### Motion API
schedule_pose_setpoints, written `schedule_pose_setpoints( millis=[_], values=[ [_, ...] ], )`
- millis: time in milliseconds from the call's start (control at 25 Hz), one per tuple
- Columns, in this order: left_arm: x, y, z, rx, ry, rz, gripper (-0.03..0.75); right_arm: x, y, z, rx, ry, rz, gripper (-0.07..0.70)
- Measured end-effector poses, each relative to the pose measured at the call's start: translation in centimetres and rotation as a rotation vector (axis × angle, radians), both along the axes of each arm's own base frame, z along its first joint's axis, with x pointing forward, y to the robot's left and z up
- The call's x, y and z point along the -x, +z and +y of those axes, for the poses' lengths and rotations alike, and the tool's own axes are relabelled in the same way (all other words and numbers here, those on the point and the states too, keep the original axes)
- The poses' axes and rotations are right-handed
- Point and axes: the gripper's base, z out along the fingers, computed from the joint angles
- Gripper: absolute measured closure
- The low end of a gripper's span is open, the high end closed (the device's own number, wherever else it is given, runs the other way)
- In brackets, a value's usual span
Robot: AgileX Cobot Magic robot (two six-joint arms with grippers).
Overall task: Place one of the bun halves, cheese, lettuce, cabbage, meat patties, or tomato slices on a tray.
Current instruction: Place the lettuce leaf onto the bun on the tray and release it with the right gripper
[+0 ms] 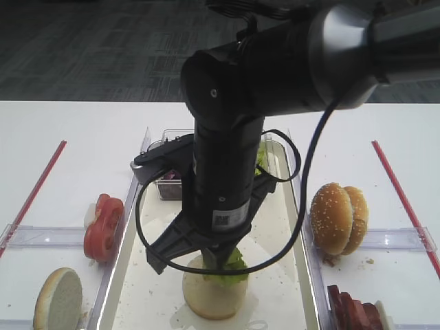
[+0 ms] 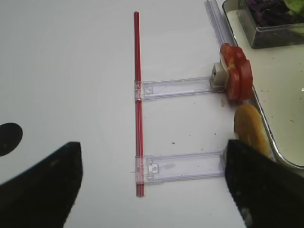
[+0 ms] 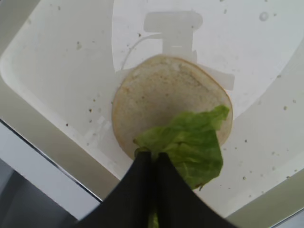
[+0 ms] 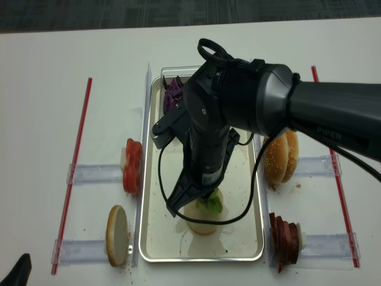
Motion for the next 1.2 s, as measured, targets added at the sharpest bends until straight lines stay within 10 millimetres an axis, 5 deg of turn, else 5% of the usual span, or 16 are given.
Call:
schedule_pose_setpoints(
  millis=[880, 1000, 1200],
  values=[
    [0.0, 0.0, 0.0, 0.0, 0.0, 0.0, 0.151, 0.04, -0.04, 0.0, -0.001, -0.002, 0.004, 0.573],
    [0.0, 0.0, 0.0, 0.0, 0.0, 0.0, 0.151, 0.02, -0.03, 0.02, -0.004, -0.002, 0.001, 0.538],
    [0.0, 0.0, 0.0, 0.0, 0.0, 0.0, 0.151, 0.02, -0.03, 0.02, -0.004, -0.002, 0.001, 0.363]
  ],
)
